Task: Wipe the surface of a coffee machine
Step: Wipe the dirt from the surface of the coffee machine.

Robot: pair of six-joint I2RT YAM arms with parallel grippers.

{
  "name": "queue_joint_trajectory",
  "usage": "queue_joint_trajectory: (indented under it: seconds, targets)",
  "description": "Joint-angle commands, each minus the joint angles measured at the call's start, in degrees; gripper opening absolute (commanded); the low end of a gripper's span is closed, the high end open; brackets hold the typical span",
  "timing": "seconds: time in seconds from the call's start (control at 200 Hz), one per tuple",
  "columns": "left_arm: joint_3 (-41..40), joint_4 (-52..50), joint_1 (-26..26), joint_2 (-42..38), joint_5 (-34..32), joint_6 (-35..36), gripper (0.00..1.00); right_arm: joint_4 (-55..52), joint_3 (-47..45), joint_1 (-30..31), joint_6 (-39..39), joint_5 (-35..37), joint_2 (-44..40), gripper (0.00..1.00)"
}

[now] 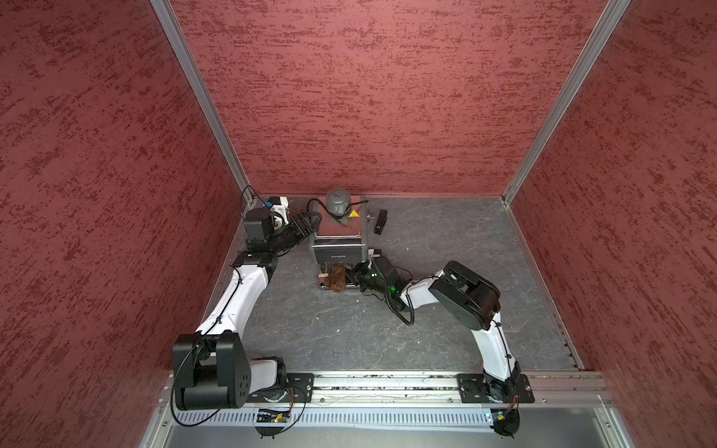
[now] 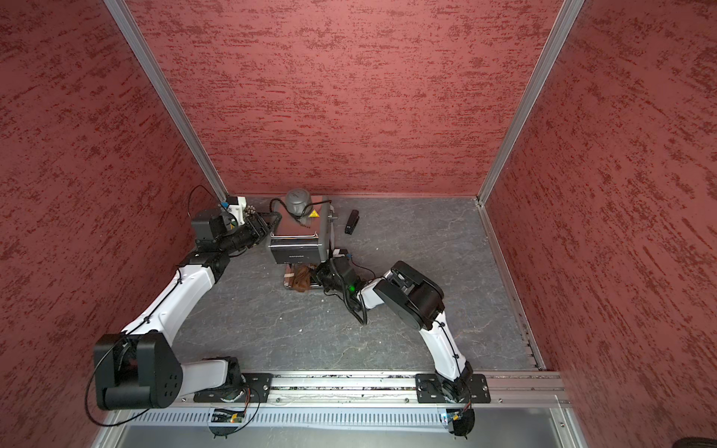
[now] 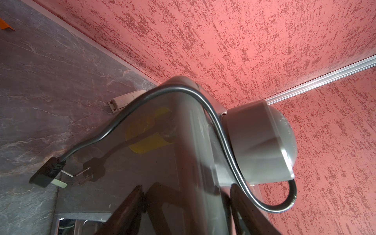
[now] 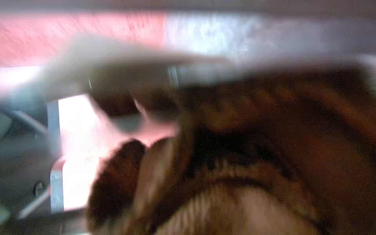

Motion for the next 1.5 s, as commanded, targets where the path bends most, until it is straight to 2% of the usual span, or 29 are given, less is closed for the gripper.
queue_joint_trajectory:
  seconds: [0.0,0.326,0.546,0.862,1.107,1.298,1.498]
  targets:
    - [-1.7,-4.1,0.2,0.6,0.7,1.1,0.67,-8.9,-4.6,-0.8,0.1,2.7,-3.5,0.00]
    - [-2.4,-4.2,0.8,-0.3,0.6,1.0,0.67,-23.2,-5.0,-3.9,-11.1,6.8,-11.5,0.00]
    - [-2.5,-3.9,0.9,-0.2,0.8,0.9,0.67,-26.5,-3.3,-5.1,-15.2,6.3,-12.3,0.00]
    - [-3.1,-3.9,0.9,-0.8,0.8,0.7,0.67,-21.0,-0.5,-0.7,-10.2,1.3,-7.4,0.00]
    - [-3.2,-4.6,1.0,-1.2,0.6,1.2,0.67,-18.2,1.6,-0.2,-7.8,0.0,-4.7,0.00]
    - [-1.0,-8.6,3.2,-2.3,0.2,2.2,0.68,-16.5,-5.5,-2.5,-7.7,1.5,-10.2,0.00]
    - [4.7,-15.6,6.5,-6.4,-1.3,4.1,0.71,-15.7,-14.9,-5.9,-10.4,0.7,-21.8,0.00]
